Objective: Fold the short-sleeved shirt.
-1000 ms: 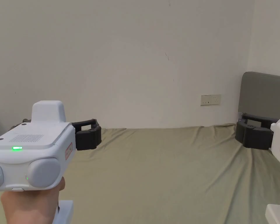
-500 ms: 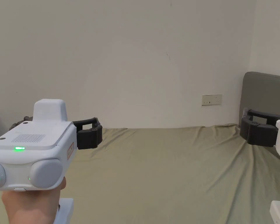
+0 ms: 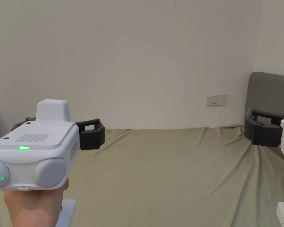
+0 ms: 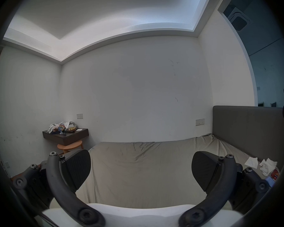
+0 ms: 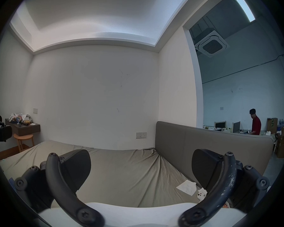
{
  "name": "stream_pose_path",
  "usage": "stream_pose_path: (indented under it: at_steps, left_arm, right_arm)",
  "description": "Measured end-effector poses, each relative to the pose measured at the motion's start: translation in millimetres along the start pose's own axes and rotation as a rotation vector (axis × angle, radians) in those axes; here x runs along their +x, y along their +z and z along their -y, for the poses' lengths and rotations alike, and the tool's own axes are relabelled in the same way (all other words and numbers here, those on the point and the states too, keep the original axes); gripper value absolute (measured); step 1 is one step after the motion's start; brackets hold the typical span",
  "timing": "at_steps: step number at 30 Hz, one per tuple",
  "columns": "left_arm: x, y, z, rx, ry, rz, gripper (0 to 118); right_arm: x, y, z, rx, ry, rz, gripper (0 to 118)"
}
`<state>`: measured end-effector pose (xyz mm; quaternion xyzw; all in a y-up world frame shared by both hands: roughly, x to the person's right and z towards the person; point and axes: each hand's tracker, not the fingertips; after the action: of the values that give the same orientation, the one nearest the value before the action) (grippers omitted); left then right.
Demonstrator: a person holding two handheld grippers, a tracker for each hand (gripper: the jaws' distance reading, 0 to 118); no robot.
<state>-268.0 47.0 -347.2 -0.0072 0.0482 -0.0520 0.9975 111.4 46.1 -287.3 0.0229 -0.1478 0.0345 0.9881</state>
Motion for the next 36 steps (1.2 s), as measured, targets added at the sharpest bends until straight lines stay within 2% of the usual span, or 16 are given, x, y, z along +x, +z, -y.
stream_pose_path:
  at_steps: [13,16,19,23,24,26,28,30,31,32,33,35,36]
  left_arm:
    - [0,-9,6,-0.016,-0.013,-0.01,118]
    - [4,-32,24,-0.114,-0.015,-0.002,118]
    - [17,-73,79,-0.213,0.01,0.017,118]
    - [43,-146,203,-0.516,0.191,0.238,118]
    - [55,-161,239,-0.589,0.187,0.228,118]
    - [79,-176,296,-0.652,0.091,0.154,118]
    - [101,-181,340,-0.702,-0.017,0.14,118]
    - [112,-184,374,-0.744,-0.025,0.155,118]
    - [113,-185,385,-0.769,-0.008,0.152,118]
    - [116,-183,394,-0.796,0.007,0.114,118]
    - [117,-184,403,-0.822,0.022,0.081,118]
    - [117,-185,422,-0.863,0.022,0.025,118]
    - [116,-180,428,-0.878,0.03,-0.015,118]
  right_arm:
    - [-6,-9,5,-0.027,0.01,-0.023,118]
    - [-13,-37,28,-0.154,0.044,-0.042,118]
    - [-30,-83,90,-0.365,0.071,-0.088,118]
    - [-61,-146,230,-0.646,0.016,-0.256,118]
    - [-70,-155,263,-0.717,0.001,-0.265,118]
    - [-83,-165,326,-0.733,-0.029,-0.288,118]
    - [-94,-174,373,-0.824,0.022,-0.281,118]
    - [-102,-176,411,-0.895,0.075,-0.232,118]
    - [-101,-178,423,-0.924,0.047,-0.196,118]
    - [-98,-178,436,-0.916,-0.009,-0.208,118]
    - [-96,-179,445,-0.929,-0.021,-0.206,118]
    - [-96,-183,456,-1.01,0.011,-0.157,118]
    - [-96,-185,448,-0.972,-0.013,-0.187,118]
